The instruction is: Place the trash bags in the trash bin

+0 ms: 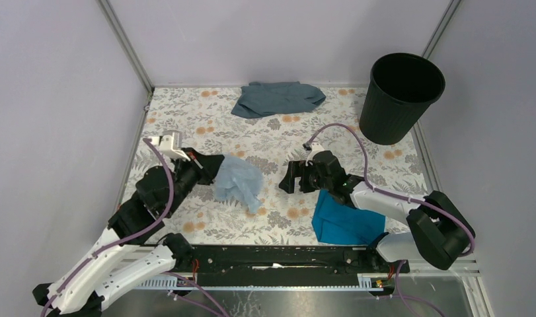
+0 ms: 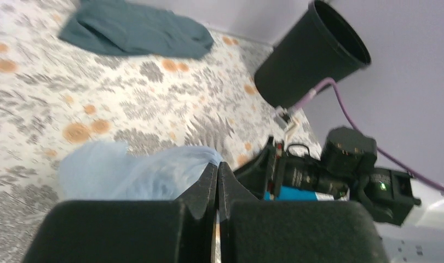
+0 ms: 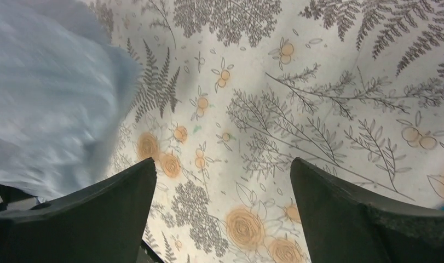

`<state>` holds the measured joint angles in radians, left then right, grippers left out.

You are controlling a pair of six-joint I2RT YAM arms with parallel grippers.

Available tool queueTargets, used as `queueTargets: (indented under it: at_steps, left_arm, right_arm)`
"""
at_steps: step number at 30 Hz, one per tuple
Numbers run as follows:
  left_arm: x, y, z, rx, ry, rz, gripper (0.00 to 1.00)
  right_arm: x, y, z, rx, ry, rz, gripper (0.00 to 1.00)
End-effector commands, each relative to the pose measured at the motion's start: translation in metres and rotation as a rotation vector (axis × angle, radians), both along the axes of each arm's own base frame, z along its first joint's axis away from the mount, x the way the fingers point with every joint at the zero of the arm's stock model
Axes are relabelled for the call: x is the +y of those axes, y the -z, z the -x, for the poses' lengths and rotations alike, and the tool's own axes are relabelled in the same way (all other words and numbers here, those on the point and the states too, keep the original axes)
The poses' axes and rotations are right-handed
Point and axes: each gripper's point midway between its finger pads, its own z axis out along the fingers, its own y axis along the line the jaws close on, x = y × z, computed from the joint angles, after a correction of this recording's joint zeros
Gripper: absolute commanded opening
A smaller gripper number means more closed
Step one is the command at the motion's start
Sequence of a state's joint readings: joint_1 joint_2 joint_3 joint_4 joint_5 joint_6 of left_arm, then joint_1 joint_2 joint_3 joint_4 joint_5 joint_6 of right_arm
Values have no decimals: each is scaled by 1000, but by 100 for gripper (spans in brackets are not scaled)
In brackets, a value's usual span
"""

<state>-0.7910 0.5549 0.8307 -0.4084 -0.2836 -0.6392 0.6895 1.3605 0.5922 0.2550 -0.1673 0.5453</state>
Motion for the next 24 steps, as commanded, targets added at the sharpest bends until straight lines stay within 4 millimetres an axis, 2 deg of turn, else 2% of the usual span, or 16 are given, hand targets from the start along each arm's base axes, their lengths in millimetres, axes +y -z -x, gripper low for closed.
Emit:
queueTargets:
  at_steps: [1,4,6,8,11,12,13,15,19,23,24]
  left_arm:
    - [40,-42,-13,-99,-182,-78,0]
    - [60,-53,-21,-104,-285,-177,0]
    - [59,-47,-31,-70,-312,-253,0]
    - [35,-28,-44,-7,-254,-310,0]
    - [-38,23,-56,107,-21,-285,0]
    - [-66,39,-51,140,95,-239,0]
    - [-87,57,-51,175,163,-206,0]
    - [-114,77,-51,209,240,-121,0]
    - [-138,112,-53,287,311,-109,0]
    - [-148,120,-47,299,368,-95,0]
    - [-149,115,-48,281,372,-83,0]
  right_arm:
    - [-3,-21,5,-37,-59,17,100]
    - [-7,-23,7,-30,-39,23,100]
    - [-19,-20,0,-26,37,71,100]
    - [-28,-19,-6,-41,71,120,100]
    - [-20,-26,1,-53,-9,104,100]
    - [-16,-31,4,-64,-33,72,100]
    - [-13,-36,7,-82,-50,41,100]
    - [-14,-42,12,-110,-51,-6,100]
    - [-25,-50,17,-182,-24,-34,100]
    - [-32,-36,19,-211,-42,10,100]
    - [-34,-34,15,-212,-34,39,100]
